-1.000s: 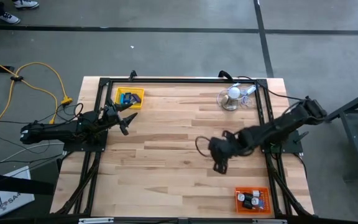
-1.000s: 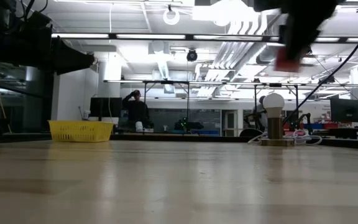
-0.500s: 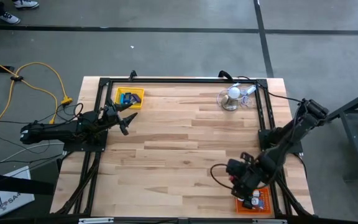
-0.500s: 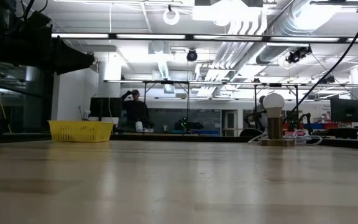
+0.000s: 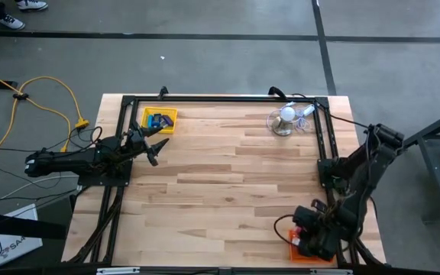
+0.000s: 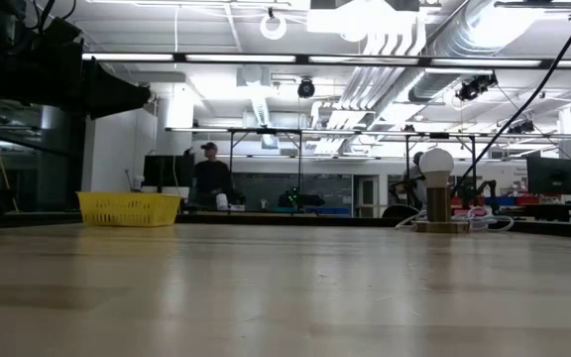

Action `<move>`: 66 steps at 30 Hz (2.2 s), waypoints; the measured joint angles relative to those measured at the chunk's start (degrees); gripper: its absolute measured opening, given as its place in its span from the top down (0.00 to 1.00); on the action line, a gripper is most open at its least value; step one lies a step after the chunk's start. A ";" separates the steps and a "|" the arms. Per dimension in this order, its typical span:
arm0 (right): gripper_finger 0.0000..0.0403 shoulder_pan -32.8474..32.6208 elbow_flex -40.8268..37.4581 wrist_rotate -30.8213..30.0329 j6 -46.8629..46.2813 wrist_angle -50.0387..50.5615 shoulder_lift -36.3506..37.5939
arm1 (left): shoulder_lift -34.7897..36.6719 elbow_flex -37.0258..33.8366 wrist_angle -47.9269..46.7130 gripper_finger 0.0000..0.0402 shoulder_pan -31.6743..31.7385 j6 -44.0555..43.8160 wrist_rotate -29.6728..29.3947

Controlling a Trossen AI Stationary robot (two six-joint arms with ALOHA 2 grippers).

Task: Pick & Place Office items
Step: Put the pink charger adapter into the orange bin

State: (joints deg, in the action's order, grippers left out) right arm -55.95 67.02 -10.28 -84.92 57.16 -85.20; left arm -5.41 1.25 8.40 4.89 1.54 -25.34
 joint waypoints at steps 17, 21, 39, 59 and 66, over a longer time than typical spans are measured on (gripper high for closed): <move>0.70 -6.85 0.00 3.88 -9.30 -1.48 -9.12 | 0.02 -0.01 0.00 0.40 0.01 0.01 0.01; 0.70 -7.51 0.00 4.07 -9.99 -1.68 -10.57 | 0.02 -0.02 0.00 0.40 0.02 0.00 0.02; 0.65 -7.43 0.00 3.20 -9.82 -1.66 -11.74 | 0.02 0.00 0.00 0.40 0.02 0.00 0.00; 0.56 -7.43 0.00 3.21 -9.91 -1.66 -11.74 | 0.01 0.00 0.01 0.40 0.02 0.01 0.00; 0.54 -7.29 0.00 3.40 -9.53 -1.66 -11.74 | 0.02 0.00 0.01 0.40 0.02 0.01 0.01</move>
State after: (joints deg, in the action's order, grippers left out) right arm -63.24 67.02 -6.89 -94.45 55.51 -96.95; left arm -5.39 1.25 8.41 4.91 1.56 -25.34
